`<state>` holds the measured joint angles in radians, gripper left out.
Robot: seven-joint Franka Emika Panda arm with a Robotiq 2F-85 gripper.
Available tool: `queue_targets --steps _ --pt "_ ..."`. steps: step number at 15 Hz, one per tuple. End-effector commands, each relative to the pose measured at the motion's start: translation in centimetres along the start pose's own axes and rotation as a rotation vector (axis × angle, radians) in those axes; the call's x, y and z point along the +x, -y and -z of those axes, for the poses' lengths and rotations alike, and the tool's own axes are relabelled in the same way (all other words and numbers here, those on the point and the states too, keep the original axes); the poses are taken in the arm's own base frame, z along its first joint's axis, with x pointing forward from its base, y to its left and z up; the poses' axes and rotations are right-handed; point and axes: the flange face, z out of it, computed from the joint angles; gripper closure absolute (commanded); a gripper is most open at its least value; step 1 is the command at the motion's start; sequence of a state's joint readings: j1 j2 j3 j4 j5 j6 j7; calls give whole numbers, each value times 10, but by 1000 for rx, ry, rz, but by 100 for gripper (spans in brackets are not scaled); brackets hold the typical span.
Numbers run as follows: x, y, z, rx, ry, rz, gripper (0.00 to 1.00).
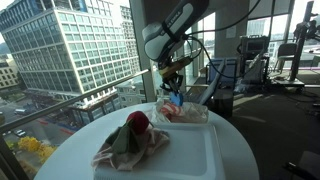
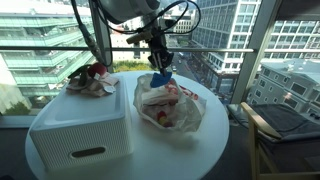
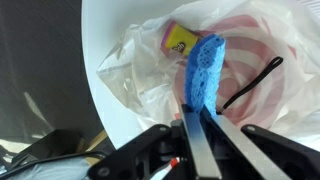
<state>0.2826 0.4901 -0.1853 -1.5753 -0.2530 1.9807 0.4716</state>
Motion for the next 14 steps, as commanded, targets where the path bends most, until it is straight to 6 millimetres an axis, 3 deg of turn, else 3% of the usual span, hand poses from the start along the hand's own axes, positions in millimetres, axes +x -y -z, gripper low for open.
queue_targets --steps 1,3,5,10,14 --pt "-27 5 74 120 -1 156 97" --pt "-43 20 108 199 -38 227 97" --pt "-56 39 124 276 -33 309 97" --pt "-100 91 131 411 33 543 97" --pt "-134 109 131 437 100 760 97"
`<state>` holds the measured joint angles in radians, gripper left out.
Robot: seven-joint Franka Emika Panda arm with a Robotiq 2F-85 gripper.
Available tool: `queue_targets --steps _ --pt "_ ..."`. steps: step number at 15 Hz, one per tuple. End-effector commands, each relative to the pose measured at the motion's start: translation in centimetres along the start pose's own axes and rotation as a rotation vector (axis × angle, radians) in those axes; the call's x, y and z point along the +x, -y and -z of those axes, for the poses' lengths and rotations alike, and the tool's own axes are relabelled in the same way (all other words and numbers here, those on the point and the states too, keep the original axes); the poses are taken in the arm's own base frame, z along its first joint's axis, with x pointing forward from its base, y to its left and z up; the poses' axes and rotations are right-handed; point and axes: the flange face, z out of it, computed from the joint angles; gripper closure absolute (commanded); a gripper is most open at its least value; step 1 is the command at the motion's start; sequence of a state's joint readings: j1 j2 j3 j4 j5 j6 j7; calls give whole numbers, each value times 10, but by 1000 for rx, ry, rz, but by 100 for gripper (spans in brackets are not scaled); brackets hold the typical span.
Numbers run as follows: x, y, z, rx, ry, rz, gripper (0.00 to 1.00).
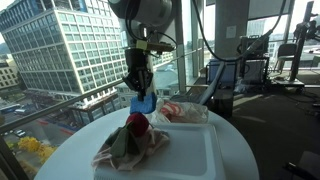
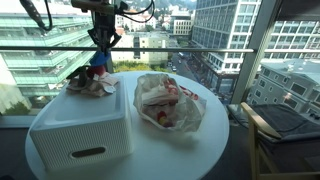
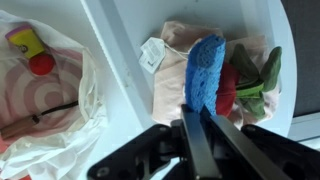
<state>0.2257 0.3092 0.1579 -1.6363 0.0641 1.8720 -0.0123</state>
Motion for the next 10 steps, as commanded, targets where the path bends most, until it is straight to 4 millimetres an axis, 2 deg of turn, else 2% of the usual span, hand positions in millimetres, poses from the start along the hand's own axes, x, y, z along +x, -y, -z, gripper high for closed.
queue_targets --steps 1,5,7,10 --pt "-25 16 -1 43 88 149 97" --pt "-49 16 -13 99 195 228 97" --pt "-57 3 -34 93 238 212 97" --pt "-68 -17 -76 110 273 223 97"
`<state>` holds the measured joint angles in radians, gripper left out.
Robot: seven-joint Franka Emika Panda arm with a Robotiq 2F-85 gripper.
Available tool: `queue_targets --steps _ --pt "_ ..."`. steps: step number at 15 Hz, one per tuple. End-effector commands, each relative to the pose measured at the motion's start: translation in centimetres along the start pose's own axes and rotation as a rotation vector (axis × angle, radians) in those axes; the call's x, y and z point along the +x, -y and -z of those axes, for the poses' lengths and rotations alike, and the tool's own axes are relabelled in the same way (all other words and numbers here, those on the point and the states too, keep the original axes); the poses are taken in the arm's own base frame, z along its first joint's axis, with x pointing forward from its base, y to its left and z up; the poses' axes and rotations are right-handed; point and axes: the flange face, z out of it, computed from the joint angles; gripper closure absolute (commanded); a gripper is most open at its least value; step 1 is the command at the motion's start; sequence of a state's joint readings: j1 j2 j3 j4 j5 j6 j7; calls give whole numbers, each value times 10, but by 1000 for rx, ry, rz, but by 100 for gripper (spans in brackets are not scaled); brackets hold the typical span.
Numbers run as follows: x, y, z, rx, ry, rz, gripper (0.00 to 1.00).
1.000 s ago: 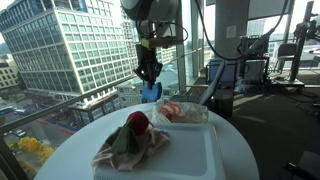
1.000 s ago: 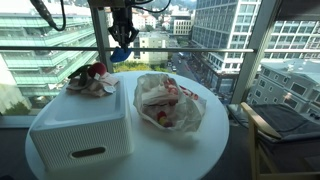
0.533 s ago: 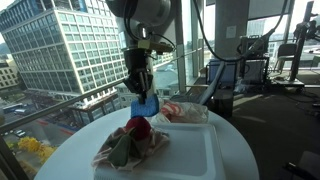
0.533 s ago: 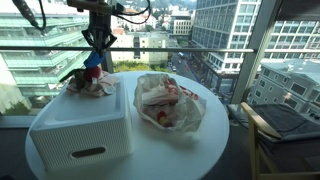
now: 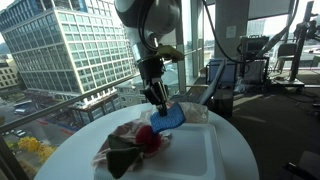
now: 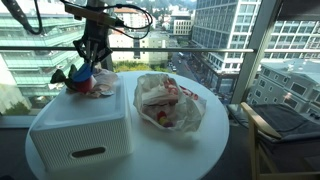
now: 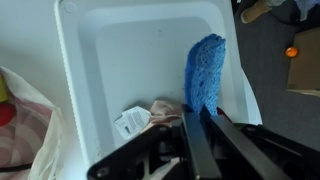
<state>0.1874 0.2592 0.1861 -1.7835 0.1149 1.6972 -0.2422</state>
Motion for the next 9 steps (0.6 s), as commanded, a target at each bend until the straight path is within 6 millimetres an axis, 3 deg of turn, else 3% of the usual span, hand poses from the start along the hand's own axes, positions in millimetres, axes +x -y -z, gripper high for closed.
queue_targets --steps 1,6,7,9 --pt "-12 -17 -43 19 5 35 97" --pt "-11 -19 -86 -17 -105 103 95" --pt "-11 -20 -88 -31 -117 110 66" --pt "-13 -20 -82 -88 -136 102 58"
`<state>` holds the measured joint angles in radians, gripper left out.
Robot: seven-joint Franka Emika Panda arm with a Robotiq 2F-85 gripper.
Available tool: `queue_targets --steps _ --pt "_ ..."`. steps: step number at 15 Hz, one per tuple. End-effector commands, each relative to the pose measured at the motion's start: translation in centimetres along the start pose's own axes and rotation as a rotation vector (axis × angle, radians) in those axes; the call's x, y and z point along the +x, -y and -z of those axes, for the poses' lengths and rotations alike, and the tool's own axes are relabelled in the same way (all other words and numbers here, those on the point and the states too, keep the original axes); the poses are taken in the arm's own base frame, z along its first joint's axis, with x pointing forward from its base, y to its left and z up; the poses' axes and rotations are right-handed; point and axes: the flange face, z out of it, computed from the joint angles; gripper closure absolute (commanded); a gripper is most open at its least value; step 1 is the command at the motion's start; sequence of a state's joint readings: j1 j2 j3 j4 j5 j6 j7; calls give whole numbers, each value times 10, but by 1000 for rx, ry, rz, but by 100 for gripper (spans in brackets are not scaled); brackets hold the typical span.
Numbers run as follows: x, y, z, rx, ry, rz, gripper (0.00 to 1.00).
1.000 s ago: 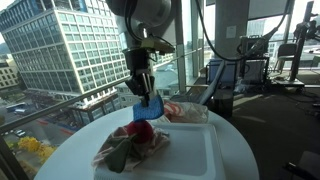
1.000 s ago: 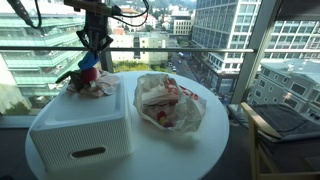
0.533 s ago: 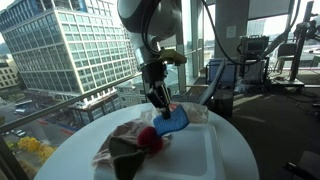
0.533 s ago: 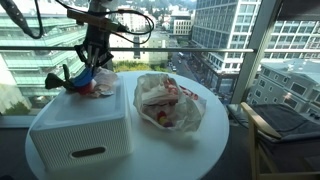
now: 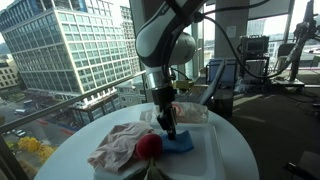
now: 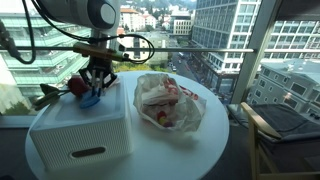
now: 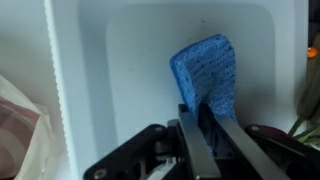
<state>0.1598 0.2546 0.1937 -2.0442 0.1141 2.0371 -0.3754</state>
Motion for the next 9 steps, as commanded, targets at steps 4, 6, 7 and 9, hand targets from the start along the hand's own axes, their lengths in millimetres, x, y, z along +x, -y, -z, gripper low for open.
queue_targets --steps 4,6,7,9 --pt "-18 -8 43 -285 -71 28 29" --pt "-24 -21 61 -328 -110 -29 13" --pt "-27 -30 67 -335 -124 -69 7" --pt "-31 -52 70 -361 -169 -151 0"
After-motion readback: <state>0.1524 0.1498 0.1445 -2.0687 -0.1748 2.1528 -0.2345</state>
